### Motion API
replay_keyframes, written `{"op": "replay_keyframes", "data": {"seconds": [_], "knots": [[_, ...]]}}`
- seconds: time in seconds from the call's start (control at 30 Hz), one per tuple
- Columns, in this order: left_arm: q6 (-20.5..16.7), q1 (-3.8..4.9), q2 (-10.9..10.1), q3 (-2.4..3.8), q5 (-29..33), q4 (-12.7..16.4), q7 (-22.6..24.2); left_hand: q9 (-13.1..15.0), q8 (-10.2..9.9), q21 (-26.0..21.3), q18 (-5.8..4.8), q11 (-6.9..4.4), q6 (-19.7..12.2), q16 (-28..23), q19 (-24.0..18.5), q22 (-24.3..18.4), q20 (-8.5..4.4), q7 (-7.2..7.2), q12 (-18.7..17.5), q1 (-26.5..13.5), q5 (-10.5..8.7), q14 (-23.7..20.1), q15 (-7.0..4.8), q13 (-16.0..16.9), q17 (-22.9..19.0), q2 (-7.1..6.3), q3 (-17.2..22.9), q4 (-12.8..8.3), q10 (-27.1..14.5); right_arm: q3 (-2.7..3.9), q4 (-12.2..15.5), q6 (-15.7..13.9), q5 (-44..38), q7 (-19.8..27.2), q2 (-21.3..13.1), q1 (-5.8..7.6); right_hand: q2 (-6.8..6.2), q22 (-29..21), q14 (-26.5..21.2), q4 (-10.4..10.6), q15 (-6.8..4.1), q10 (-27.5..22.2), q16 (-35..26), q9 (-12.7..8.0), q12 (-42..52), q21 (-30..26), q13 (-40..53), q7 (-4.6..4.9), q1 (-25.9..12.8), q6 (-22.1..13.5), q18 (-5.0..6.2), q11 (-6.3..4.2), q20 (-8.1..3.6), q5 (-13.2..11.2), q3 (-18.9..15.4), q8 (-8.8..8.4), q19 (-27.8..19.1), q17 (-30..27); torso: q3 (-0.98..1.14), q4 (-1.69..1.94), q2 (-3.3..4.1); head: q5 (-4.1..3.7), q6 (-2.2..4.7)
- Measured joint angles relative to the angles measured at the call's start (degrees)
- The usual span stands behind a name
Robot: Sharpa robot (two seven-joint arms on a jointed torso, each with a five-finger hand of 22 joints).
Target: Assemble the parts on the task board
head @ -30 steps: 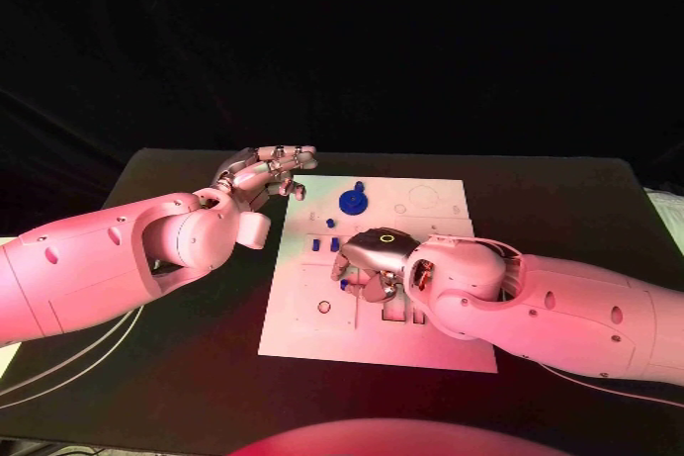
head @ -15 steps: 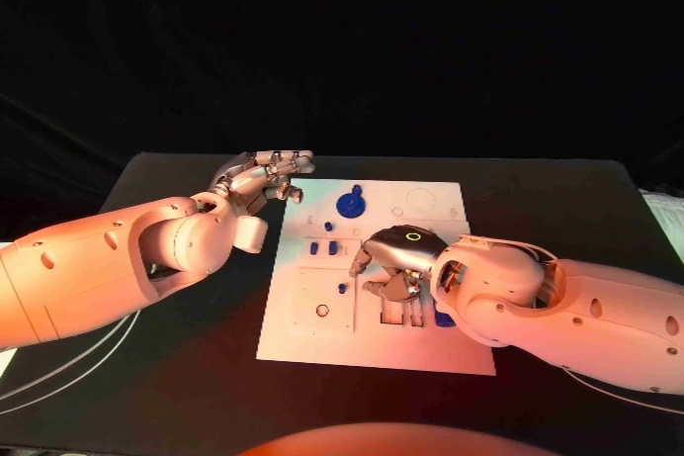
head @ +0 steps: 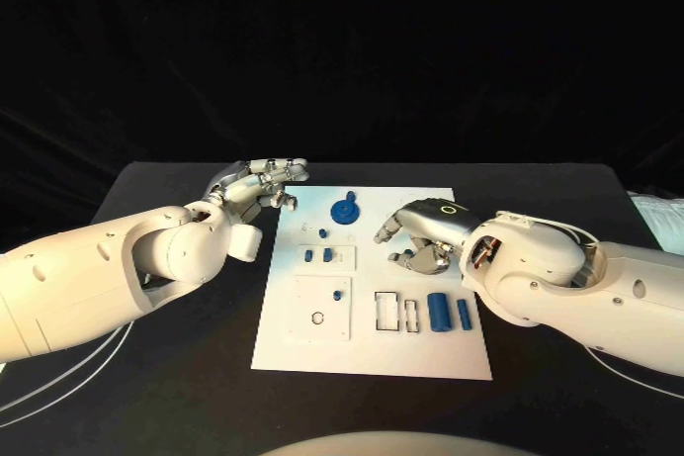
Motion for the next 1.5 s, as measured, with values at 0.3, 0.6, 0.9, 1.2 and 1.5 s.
{"op": "replay_keyframes", "data": {"seconds": [0.3,0.6,0.9,1.2,1.5], "knots": [[0.16,-0.07,0.0,0.0,-0.12,-0.1,-0.05,0.0,0.0,0.0,-0.03,0.0,0.0,0.0,0.0,0.0,0.0,0.0,0.0,0.0,0.0,0.0,0.0,0.0,0.0,0.0,-0.17,-0.17,0.0,0.03,-0.63,1.95,-1.87,-2.18,-1.35,0.24,-0.3,-0.35,0.11,0.17,-0.54,0.65,-0.34,0.02,0.43,-0.45,0.01,-0.37,-0.3,0.37,0.0,-0.53,-0.21,-0.6,-0.93,0.0,0.21,-0.38,0.0,0.03,0.04,-0.06,-0.15],[0.4,-0.34,0.06,0.0,-0.42,-0.17,-0.06,0.01,0.0,0.0,-0.11,0.0,0.0,0.0,0.0,0.01,0.0,0.0,0.0,0.0,0.0,0.0,0.0,0.0,0.01,0.0,-0.16,-0.16,0.0,0.18,-1.31,3.76,-4.29,-3.54,-1.31,0.41,-0.29,-0.42,0.17,0.33,-0.59,0.75,-0.34,0.09,0.43,-0.67,-0.04,-0.66,-0.32,0.66,0.0,-0.63,-0.26,-0.6,-1.09,0.0,0.27,-0.47,0.02,0.07,-0.01,-0.1,-0.06],[0.55,-0.45,0.04,0.0,-0.56,-0.21,-0.06,-0.05,0.0,0.0,-0.12,0.0,0.0,0.0,0.0,0.01,0.0,0.0,0.0,0.0,0.0,0.0,0.0,0.0,0.01,0.0,-0.16,-0.16,0.0,0.27,-1.25,5.58,-4.55,-3.31,-0.88,0.46,-0.29,0.0,0.32,0.5,-1.15,2.8,-0.58,0.17,1.56,-0.67,-0.04,-0.86,-0.32,1.54,0.0,-1.47,-0.92,-0.57,-0.92,0.0,0.93,-0.47,0.05,0.06,0.02,-0.06,-0.13],[0.64,-0.49,0.03,0.0,-0.61,-0.32,-0.06,-0.04,0.0,0.01,-0.13,0.0,0.0,0.0,0.0,0.01,0.0,0.0,0.0,0.0,0.0,0.0,0.0,-0.01,0.01,0.0,-0.15,-0.16,0.0,-0.03,-1.21,7.78,-3.65,-2.95,-1.03,0.18,-0.29,0.26,0.32,0.82,-1.15,3.57,-0.58,0.22,1.77,-0.67,-0.04,-0.66,-0.31,2.12,0.0,-1.3,-0.95,-0.59,-0.92,0.0,0.96,-0.32,0.02,0.05,0.02,-0.04,-0.24],[0.72,-0.51,0.05,0.0,-0.64,-0.49,-0.08,-0.04,0.0,0.01,-0.13,0.0,0.0,0.0,0.0,0.01,0.0,0.0,0.0,0.0,0.0,0.0,0.0,-0.01,0.02,0.0,-0.15,-0.16,0.0,0.01,-1.25,8.88,-2.59,-2.77,-1.0,0.2,-0.29,0.33,0.32,0.82,-1.15,3.82,-0.58,0.22,1.76,-0.67,-0.03,-0.47,-0.31,2.33,0.0,-1.46,-1.13,-0.59,-0.92,0.0,1.14,-0.28,0.01,0.06,0.02,-0.13,-0.34]]}}
